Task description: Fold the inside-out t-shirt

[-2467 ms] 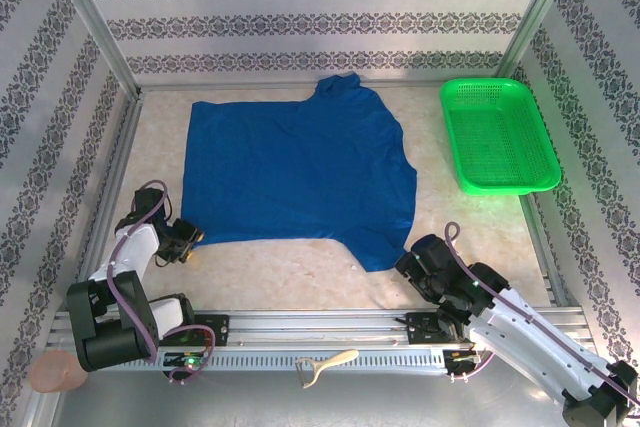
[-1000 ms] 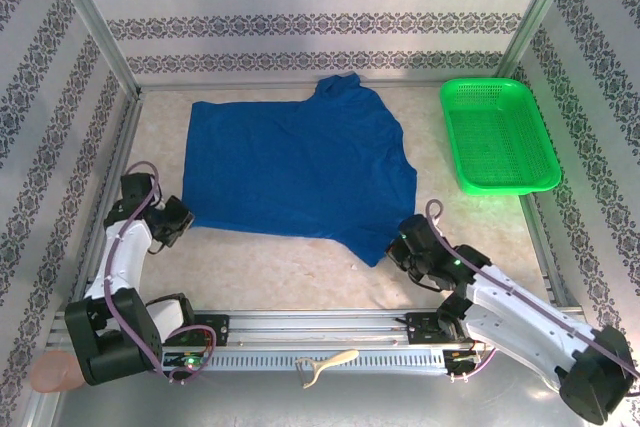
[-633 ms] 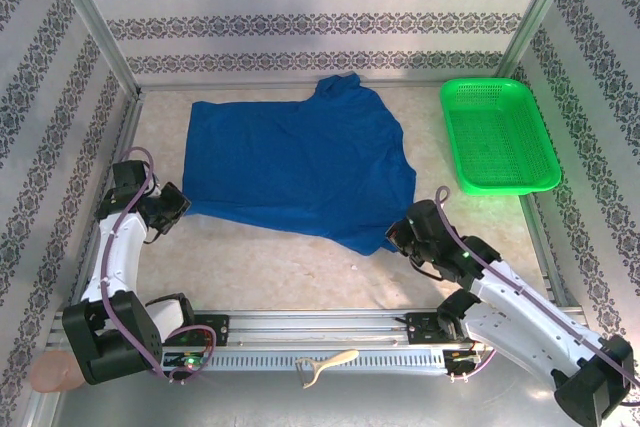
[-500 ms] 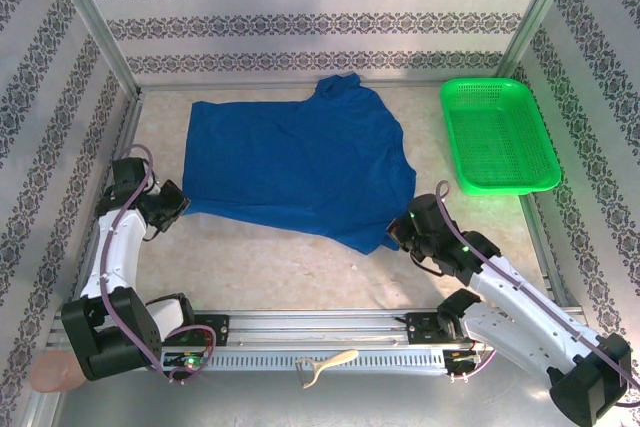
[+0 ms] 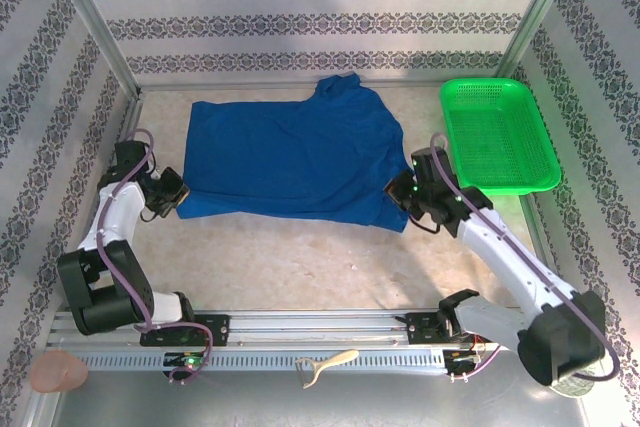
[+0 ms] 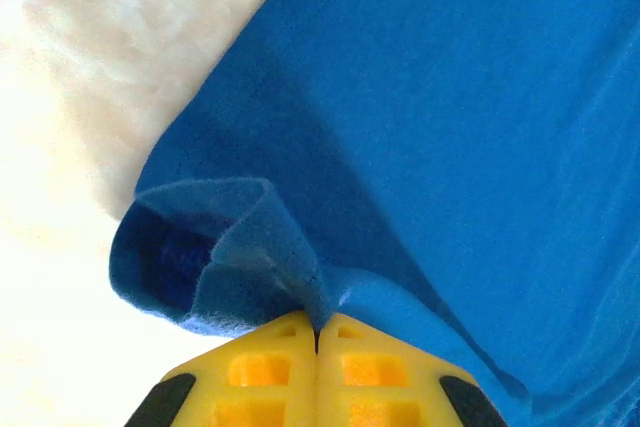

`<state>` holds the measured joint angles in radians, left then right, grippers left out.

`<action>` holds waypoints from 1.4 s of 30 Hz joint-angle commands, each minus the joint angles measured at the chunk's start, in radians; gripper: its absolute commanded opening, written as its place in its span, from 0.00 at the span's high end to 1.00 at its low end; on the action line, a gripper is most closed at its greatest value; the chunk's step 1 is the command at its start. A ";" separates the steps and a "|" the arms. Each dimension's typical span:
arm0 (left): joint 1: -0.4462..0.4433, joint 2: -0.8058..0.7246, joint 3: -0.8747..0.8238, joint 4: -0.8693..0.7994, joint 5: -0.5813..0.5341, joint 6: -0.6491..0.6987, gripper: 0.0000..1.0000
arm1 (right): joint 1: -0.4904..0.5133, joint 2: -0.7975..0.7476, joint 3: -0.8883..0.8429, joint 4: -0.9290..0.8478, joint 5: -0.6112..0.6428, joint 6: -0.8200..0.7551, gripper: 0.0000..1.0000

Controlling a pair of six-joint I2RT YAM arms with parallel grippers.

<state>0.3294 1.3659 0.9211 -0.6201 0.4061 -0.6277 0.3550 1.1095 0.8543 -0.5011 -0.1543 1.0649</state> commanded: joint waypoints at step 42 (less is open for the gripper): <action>-0.033 0.372 0.395 0.005 0.130 0.094 0.48 | -0.145 0.393 0.334 -0.020 0.050 -0.356 0.35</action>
<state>0.3080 1.8332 1.3945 -0.5926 0.5014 -0.5480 0.2008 1.5635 1.3159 -0.5064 -0.1368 0.7258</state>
